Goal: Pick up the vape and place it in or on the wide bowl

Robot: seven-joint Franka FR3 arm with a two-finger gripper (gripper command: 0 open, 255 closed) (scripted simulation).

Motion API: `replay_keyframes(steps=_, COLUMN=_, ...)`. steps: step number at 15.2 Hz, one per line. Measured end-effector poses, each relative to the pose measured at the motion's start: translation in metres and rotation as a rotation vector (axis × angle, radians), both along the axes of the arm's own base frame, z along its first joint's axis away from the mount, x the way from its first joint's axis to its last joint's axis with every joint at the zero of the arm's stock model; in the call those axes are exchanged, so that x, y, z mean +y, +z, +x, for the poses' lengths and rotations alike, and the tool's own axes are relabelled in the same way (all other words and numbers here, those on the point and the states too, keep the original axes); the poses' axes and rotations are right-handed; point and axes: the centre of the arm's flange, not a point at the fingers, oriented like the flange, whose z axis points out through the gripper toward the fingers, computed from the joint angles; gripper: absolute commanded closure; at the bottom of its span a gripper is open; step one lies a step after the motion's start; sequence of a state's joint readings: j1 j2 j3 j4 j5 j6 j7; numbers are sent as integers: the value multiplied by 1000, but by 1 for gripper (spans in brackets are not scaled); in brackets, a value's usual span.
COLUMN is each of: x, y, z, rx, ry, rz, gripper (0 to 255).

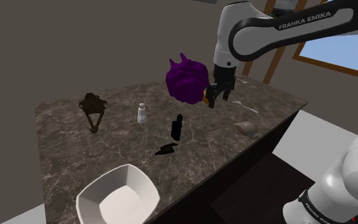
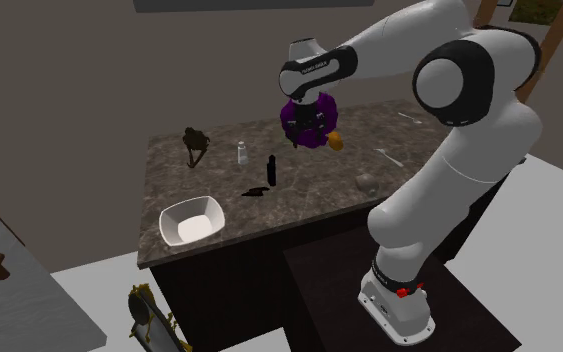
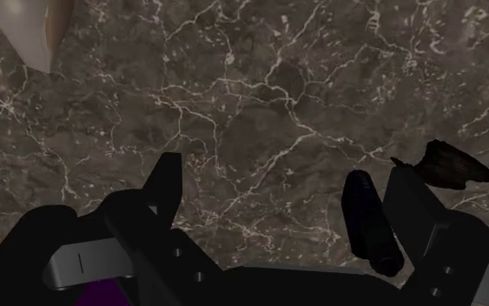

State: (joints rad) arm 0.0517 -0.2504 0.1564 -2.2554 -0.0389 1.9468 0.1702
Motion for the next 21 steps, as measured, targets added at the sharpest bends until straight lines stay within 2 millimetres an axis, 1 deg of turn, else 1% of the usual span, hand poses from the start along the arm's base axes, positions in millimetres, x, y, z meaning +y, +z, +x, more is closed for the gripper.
replay_keyframes(steps=1, x=5, y=-8, z=11, rx=1, ry=-1, rz=3, gripper=0)
replay_keyframes(steps=4, x=25, y=-34, z=34, rx=6, ry=-3, rz=14, gripper=0)
replay_keyframes(steps=8, x=50, y=-65, z=70, rx=12, ry=-6, rz=29, gripper=0)
replay_keyframes(steps=12, x=68, y=-95, z=105, rx=19, ry=-9, rz=44, gripper=0)
replay_keyframes(steps=13, x=76, y=-100, z=113, rx=21, ry=-10, rz=47, gripper=0)
replay_keyframes(steps=15, x=86, y=-117, z=134, rx=24, ry=-12, rz=55, gripper=0)
replay_keyframes(steps=17, x=92, y=-128, z=141, rx=25, ry=-12, rz=58, gripper=0)
replay_keyframes(steps=21, x=94, y=-151, z=140, rx=26, ry=-12, rz=59, gripper=0)
